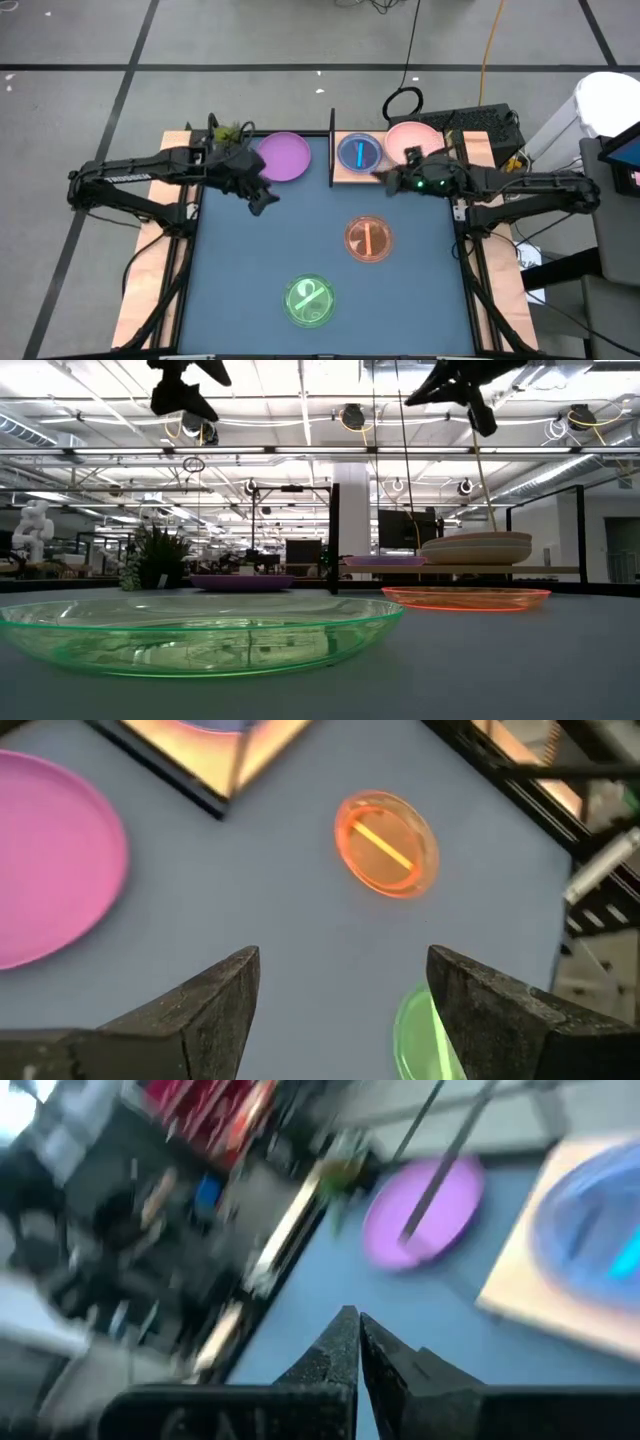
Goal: Place and stack plates onto a shelf
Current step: Stack the transparent orange plate on the transparent blue plate on the shelf
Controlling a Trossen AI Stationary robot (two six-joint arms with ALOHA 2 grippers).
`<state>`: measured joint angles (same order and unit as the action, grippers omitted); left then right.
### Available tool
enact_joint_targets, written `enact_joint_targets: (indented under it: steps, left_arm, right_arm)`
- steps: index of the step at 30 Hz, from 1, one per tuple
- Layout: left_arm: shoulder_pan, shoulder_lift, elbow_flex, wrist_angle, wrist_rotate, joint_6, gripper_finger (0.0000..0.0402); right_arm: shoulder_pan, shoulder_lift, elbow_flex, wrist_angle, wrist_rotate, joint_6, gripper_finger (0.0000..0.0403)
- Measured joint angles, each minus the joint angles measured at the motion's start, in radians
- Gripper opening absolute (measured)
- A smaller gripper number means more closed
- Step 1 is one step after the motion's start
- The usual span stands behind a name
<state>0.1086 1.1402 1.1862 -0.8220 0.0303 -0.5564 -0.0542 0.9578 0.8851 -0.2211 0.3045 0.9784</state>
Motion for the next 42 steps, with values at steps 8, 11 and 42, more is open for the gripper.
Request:
enact_joint_targets:
  steps: [8,11,42]
  left_arm:
    - [-0.158,0.038,0.0,0.02,-0.018,-0.065,0.0289]
    - [-0.217,0.063,0.0,0.038,-0.043,-0.107,0.0289]
    - [-0.636,0.411,0.0,0.44,-0.145,-0.127,0.0289]
  right_arm:
    - [0.152,0.092,0.002,-0.015,-0.171,-0.009,0.0]
    - [0.198,0.098,0.002,-0.037,-0.233,-0.031,0.0]
    - [0.515,0.114,-0.011,-0.373,-0.306,-0.429,0.0105]
